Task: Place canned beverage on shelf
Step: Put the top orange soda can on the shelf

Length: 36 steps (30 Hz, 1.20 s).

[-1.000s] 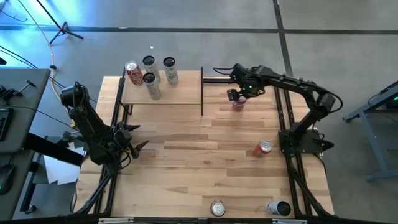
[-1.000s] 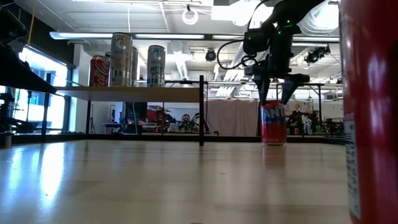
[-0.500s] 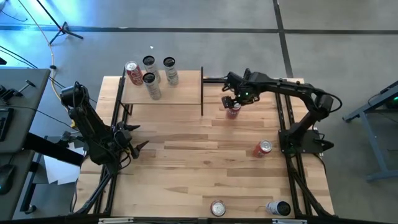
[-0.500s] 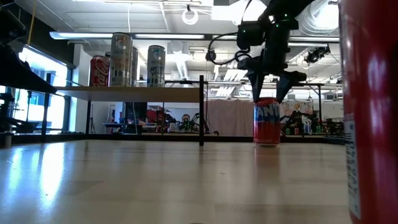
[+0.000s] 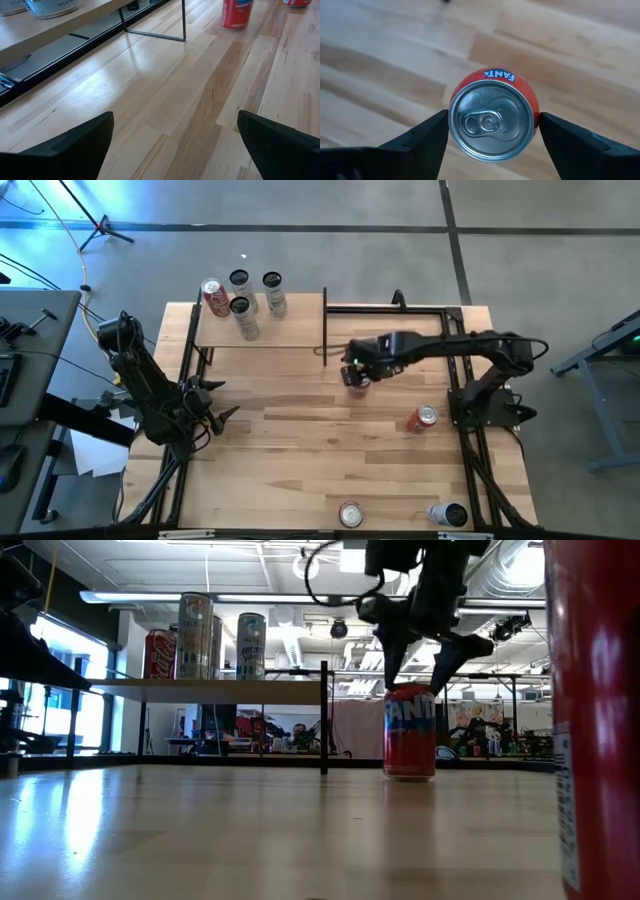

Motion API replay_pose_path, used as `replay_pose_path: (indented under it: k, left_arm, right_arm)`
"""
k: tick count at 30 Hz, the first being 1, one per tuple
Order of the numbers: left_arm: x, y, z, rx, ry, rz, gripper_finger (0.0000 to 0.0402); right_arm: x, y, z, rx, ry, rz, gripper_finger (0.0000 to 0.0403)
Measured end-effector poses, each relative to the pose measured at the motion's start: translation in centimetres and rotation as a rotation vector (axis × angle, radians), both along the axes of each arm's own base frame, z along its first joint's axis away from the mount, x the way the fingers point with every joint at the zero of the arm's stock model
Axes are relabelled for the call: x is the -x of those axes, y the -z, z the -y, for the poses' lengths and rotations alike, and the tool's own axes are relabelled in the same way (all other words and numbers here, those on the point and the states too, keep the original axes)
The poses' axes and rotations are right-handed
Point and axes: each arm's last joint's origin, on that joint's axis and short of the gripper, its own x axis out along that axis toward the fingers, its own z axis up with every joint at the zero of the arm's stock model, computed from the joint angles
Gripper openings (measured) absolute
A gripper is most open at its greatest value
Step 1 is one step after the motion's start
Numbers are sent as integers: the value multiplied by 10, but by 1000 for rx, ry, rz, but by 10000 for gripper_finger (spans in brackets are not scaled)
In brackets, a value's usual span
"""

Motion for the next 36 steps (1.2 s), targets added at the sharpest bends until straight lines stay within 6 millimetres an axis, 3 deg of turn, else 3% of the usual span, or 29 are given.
replay_pose_path:
  k: [9, 13, 26, 30, 36]
  left_arm:
    - [0, 0, 0, 0, 0, 0, 400]
    - [0, 0, 0, 0, 0, 0, 400]
    - [0, 0, 0, 0, 0, 0, 400]
    - [0, 0, 0, 0, 0, 0, 400]
    - [0, 0, 0, 0, 0, 0, 400]
  right_arm:
    - [-16, 4, -45, 52, 26, 78, 290]
    - [-36, 7, -55, 78, 5, 61, 290]
    - [-128, -8, -48, 163, -181, -64, 291]
    - [-141, -7, -41, 168, -205, -114, 291]
    - [-144, -14, -44, 251, -190, -116, 291]
